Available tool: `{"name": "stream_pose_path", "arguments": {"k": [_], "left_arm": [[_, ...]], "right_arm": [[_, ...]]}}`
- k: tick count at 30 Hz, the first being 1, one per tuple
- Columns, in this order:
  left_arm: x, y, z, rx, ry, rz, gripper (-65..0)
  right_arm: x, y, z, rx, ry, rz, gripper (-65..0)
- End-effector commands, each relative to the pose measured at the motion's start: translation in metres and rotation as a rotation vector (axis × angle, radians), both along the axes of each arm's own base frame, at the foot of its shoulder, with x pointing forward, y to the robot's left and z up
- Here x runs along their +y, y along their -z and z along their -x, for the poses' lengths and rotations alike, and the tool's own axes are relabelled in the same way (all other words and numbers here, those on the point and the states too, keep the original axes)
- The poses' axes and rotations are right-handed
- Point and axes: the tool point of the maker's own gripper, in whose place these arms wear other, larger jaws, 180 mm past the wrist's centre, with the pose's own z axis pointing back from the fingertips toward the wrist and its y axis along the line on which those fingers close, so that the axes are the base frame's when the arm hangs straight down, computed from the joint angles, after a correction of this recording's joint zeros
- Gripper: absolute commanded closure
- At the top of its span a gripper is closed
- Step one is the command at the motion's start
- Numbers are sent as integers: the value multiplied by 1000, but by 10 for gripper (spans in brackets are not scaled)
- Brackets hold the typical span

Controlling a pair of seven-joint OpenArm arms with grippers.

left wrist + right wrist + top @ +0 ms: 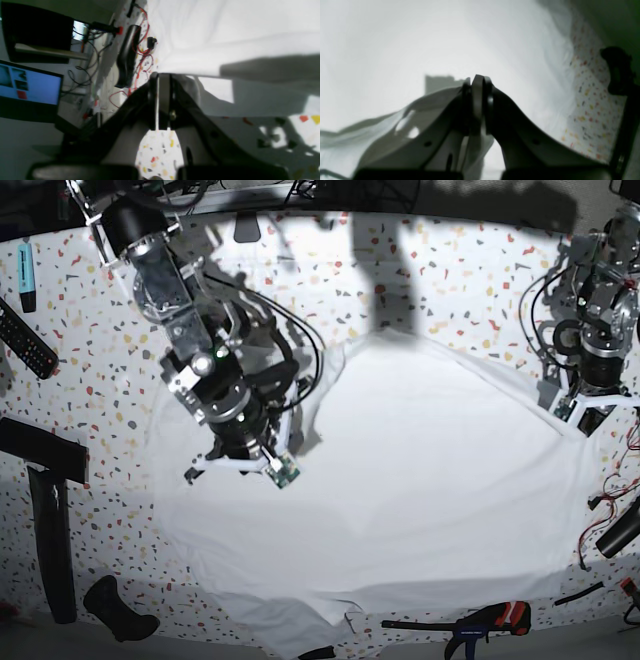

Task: Fold the T-shirt properly
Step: 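Lower both grippers and grasp the shirt's collar-side edge, then drag the grasped shirt edge toward the hem with both grippers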

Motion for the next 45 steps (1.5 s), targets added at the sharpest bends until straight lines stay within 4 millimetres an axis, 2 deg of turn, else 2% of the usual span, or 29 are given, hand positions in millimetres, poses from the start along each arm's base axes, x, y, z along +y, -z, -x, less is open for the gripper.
{"name": "stream_pose_path", "arguments": {"k": [1,5,13,17,20,25,29,33,37,45], "left_arm": [[6,-19,-10,-58,-8,-19,0],[3,-20,-14,-66,-26,20,0],[-15,-22,-26,-100,-40,93,0],[-13,-18,-32,-94,-69,103,0],[-5,-7,-35,-70,-99,101,0],[18,16,-40,-16,-168,84,0],[36,23,-45,8,-216,65,0],[45,20,-55,2,-249,78,0],[45,8,-69,-32,-265,137,0],[53,1,-82,-56,-276,152,0]], "right_arm": [[-3,-25,-13,-69,9,-31,0],[-7,-46,-26,-92,24,-108,0],[-9,-74,-47,-156,27,-109,0],[-18,-70,-66,-147,52,-97,0],[-19,-62,-81,-117,65,-127,0],[-5,-57,-107,-80,41,-138,0],[3,-58,-126,-75,45,-130,0],[9,-58,-141,-57,54,-144,0],[14,-58,-152,-42,61,-143,0],[17,-65,-159,-79,51,-129,0]]}}
